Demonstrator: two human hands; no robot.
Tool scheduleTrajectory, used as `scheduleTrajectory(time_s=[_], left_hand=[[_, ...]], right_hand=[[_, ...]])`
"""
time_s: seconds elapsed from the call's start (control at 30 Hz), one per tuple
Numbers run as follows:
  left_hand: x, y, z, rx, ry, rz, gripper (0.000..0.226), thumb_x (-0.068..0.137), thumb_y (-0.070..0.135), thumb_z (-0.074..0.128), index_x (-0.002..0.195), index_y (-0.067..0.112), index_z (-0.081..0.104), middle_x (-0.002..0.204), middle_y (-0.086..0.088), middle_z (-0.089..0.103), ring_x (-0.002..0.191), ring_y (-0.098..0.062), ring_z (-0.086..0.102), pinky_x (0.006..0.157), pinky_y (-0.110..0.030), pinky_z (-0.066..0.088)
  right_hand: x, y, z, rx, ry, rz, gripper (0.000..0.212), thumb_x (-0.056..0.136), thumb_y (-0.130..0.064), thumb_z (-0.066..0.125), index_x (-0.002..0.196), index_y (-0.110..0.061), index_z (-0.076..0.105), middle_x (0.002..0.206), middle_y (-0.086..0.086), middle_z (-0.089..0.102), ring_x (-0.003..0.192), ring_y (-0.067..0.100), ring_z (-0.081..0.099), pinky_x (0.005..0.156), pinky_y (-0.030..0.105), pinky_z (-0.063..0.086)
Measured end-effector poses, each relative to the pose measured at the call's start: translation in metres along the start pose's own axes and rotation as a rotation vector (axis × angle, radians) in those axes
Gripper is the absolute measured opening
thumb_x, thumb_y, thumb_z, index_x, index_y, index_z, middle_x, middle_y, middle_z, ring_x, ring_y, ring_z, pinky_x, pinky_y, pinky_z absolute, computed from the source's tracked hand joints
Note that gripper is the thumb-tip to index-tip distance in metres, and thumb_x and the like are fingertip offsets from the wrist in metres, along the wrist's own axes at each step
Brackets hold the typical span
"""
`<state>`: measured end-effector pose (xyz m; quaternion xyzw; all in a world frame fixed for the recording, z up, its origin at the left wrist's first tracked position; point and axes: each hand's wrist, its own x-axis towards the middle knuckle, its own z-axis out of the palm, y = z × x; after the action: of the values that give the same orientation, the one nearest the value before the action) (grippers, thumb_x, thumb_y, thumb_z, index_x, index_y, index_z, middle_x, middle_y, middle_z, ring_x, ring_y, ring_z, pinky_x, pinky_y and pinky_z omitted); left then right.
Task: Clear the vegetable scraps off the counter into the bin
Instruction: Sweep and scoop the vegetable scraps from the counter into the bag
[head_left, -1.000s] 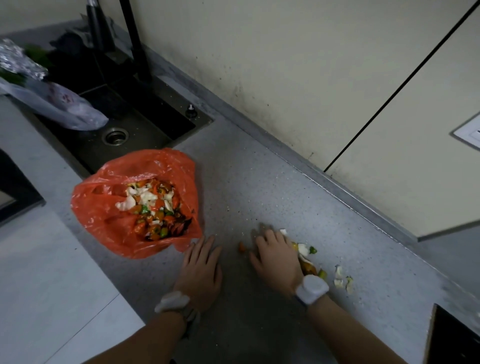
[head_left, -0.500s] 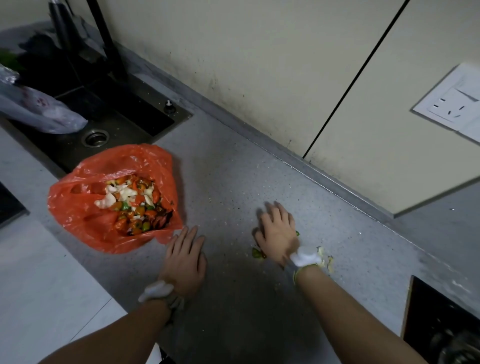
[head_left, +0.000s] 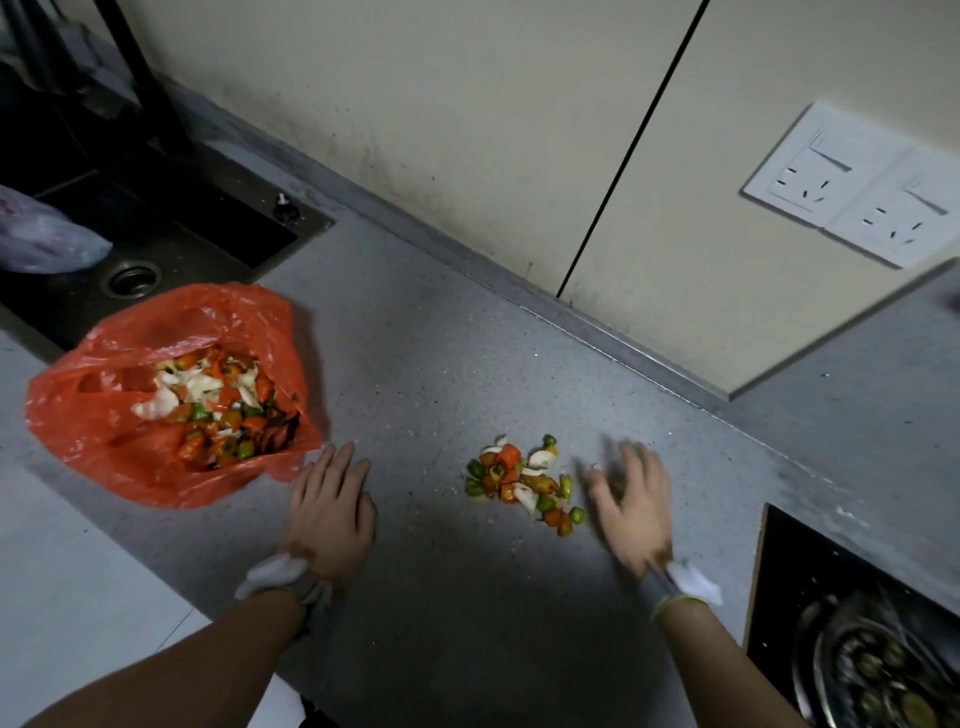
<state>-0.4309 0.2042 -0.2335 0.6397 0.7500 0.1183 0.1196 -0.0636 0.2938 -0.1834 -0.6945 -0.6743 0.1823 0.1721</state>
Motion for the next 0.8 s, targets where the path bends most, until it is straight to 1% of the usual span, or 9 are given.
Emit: scheduleTrajectory(time_s=[0.07, 0.23, 0.3, 0.4, 0.43, 0.5, 0.6, 0.7, 0.8], left_hand=[[0.000, 0.000, -0.001, 0.000, 0.007, -0.004, 0.054, 0.094, 0.035, 0.030, 0.139, 0.013, 0.051, 0.152, -0.012, 0.041, 0.144, -0.031, 0.029, 0.118, -0.052, 0.022], [0.000, 0.000, -0.002, 0.008, 0.002, 0.007, 0.055, 0.095, 0.037, 0.028, 0.139, 0.013, 0.050, 0.153, -0.012, 0.039, 0.145, -0.030, 0.027, 0.119, -0.051, 0.020], [-0.001, 0.001, -0.002, 0.004, 0.002, 0.007, 0.054, 0.095, 0.036, 0.029, 0.140, 0.013, 0.049, 0.154, -0.011, 0.038, 0.146, -0.030, 0.026, 0.119, -0.051, 0.019], [-0.001, 0.000, -0.003, -0.008, 0.003, 0.010, 0.054, 0.096, 0.037, 0.029, 0.140, 0.014, 0.048, 0.154, -0.011, 0.038, 0.146, -0.029, 0.025, 0.119, -0.051, 0.019], [-0.001, 0.001, -0.003, -0.012, 0.003, 0.013, 0.054, 0.096, 0.037, 0.028, 0.140, 0.013, 0.048, 0.154, -0.011, 0.038, 0.146, -0.030, 0.026, 0.119, -0.051, 0.019], [0.000, 0.001, -0.003, -0.010, 0.007, 0.014, 0.054, 0.096, 0.036, 0.029, 0.139, 0.013, 0.049, 0.153, -0.011, 0.039, 0.145, -0.030, 0.027, 0.119, -0.051, 0.020], [-0.002, 0.001, -0.002, -0.014, 0.018, 0.007, 0.053, 0.096, 0.035, 0.030, 0.139, 0.013, 0.050, 0.153, -0.011, 0.040, 0.145, -0.030, 0.027, 0.118, -0.050, 0.020], [-0.002, 0.001, -0.003, -0.019, 0.025, 0.013, 0.053, 0.096, 0.036, 0.031, 0.139, 0.013, 0.050, 0.153, -0.011, 0.039, 0.146, -0.029, 0.027, 0.119, -0.050, 0.020], [-0.002, 0.001, -0.003, -0.020, 0.025, 0.009, 0.054, 0.096, 0.037, 0.030, 0.140, 0.013, 0.050, 0.154, -0.010, 0.039, 0.146, -0.029, 0.026, 0.119, -0.051, 0.020]], right_hand=[[-0.005, 0.009, 0.008, 0.014, -0.014, 0.161, 0.086, 0.086, -0.084, 0.025, 0.152, -0.029, 0.023, 0.160, 0.005, 0.024, 0.146, 0.028, 0.022, 0.119, 0.056, 0.025], [-0.011, -0.032, 0.049, 0.033, -0.106, 0.075, 0.084, 0.090, -0.078, 0.030, 0.156, -0.030, 0.012, 0.166, 0.002, 0.008, 0.153, 0.024, 0.000, 0.123, 0.054, 0.013], [-0.014, -0.056, 0.061, 0.026, -0.126, 0.021, 0.086, 0.088, -0.076, 0.037, 0.156, -0.029, 0.013, 0.165, 0.004, 0.012, 0.152, 0.026, 0.005, 0.123, 0.052, 0.015], [-0.016, -0.084, 0.063, 0.062, -0.124, -0.044, 0.090, 0.084, -0.073, 0.050, 0.155, -0.032, 0.015, 0.161, 0.002, 0.018, 0.147, 0.027, 0.022, 0.120, 0.048, 0.026], [-0.015, -0.089, 0.062, 0.039, -0.126, -0.074, 0.092, 0.082, -0.074, 0.052, 0.156, -0.035, 0.014, 0.161, 0.002, 0.016, 0.146, 0.028, 0.022, 0.120, 0.049, 0.026], [-0.010, -0.098, 0.062, -0.076, -0.141, -0.106, 0.097, 0.077, -0.082, 0.049, 0.155, -0.040, 0.009, 0.163, 0.004, 0.006, 0.150, 0.035, 0.010, 0.119, 0.060, 0.018], [0.002, -0.109, 0.066, -0.252, -0.262, -0.040, 0.104, 0.070, -0.093, 0.040, 0.153, -0.045, 0.000, 0.164, 0.008, -0.010, 0.149, 0.046, -0.005, 0.113, 0.072, 0.008], [0.002, -0.118, 0.071, -0.403, -0.328, -0.047, 0.098, 0.073, -0.090, 0.037, 0.153, -0.041, 0.007, 0.163, 0.013, -0.001, 0.146, 0.048, 0.005, 0.111, 0.069, 0.019], [-0.009, -0.122, 0.075, -0.493, -0.263, -0.124, 0.080, 0.085, -0.080, 0.031, 0.150, -0.035, 0.021, 0.155, 0.015, 0.020, 0.138, 0.044, 0.025, 0.105, 0.062, 0.032]])
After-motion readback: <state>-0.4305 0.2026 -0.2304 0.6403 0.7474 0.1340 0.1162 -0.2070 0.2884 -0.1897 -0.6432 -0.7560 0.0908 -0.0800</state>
